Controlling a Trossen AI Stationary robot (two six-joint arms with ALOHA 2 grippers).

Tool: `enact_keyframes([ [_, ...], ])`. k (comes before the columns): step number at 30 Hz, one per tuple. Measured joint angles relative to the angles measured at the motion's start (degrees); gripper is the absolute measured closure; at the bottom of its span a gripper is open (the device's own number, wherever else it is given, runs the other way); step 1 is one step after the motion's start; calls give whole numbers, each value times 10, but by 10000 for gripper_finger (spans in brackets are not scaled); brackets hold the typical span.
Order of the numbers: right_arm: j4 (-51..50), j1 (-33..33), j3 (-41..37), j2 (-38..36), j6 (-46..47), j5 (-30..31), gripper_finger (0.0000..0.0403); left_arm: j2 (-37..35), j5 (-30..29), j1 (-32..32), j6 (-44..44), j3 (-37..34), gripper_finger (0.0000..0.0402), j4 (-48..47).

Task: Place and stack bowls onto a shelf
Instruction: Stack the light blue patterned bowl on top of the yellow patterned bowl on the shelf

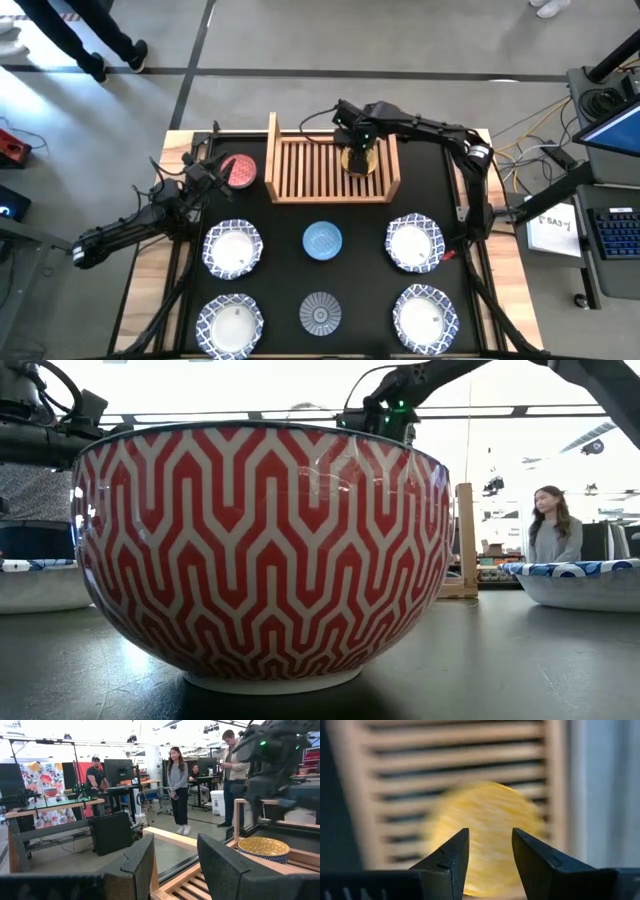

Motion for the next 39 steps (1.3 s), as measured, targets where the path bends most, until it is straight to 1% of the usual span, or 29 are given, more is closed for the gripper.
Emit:
enact_keyframes([
  [2, -1, 18, -1, -2, 28, -45, 266, 0, 0, 0, 0, 0, 267, 0],
  [5, -1, 49, -1, -2, 65, -89, 266, 0, 0, 0, 0, 0, 267, 0],
  [7, 3, 69, -1, -2, 125, -111, 266, 0, 0, 0, 0, 0, 267, 0],
  [11, 3, 99, -1, 0, 284, -152, 266, 0, 0, 0, 0, 0, 267, 0],
  [14, 3, 113, -1, 1, 348, -192, 266, 0, 0, 0, 0, 0, 267, 0],
  [16, 0, 123, -2, 1, 375, -205, 266, 0, 0, 0, 0, 0, 267, 0],
  [22, -4, 159, -13, 1, 415, -208, 265, 0, 0, 0, 0, 0, 267, 0],
  [26, -3, 182, -18, 1, 432, -205, 252, 0, 0, 0, 0, 0, 267, 0],
  [31, 21, 209, -36, 1, 447, -156, 241, 0, 0, 0, 0, 0, 267, 0],
  [34, 46, 218, -57, 1, 472, -153, 241, 0, 0, 0, 0, 0, 267, 0],
  [39, 90, 225, -93, 1, 477, -138, 241, 0, 0, 0, 0, 0, 267, 0],
])
